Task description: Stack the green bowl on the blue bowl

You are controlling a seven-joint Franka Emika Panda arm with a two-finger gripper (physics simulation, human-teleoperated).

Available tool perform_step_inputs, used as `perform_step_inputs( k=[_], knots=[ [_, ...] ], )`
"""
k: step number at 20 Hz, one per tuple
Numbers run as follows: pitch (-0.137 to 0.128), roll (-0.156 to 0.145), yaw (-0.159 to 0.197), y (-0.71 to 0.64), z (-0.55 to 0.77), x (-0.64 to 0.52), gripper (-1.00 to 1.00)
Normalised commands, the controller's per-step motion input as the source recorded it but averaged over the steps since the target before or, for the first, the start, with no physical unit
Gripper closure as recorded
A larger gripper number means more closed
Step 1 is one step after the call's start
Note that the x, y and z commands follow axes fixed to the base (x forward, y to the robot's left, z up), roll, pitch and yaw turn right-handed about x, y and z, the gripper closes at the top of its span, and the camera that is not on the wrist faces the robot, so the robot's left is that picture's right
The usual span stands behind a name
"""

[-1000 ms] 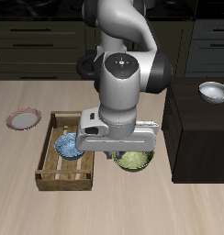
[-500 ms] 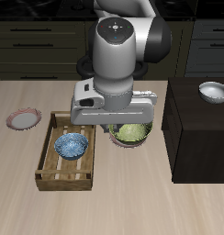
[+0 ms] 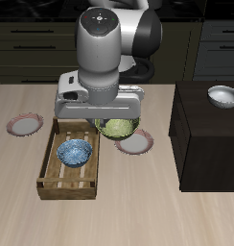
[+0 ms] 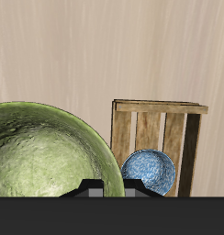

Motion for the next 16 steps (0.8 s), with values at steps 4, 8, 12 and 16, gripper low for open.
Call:
perform_step_inputs(
  k=[4,8,12,16],
  knots=[
    [-0.02,-0.01,0.018,-0.29,-0.1,-0.43,1.0],
    [-0.027,-0.011,0.014,-0.24,-0.06,-0.36,1.0],
    [-0.03,0.016,0.01,-0.16,-0.01,-0.41,1.0],
    [-0.016,-0.025,-0.022,-0.24,0.0,-0.4,1.0]
  ],
)
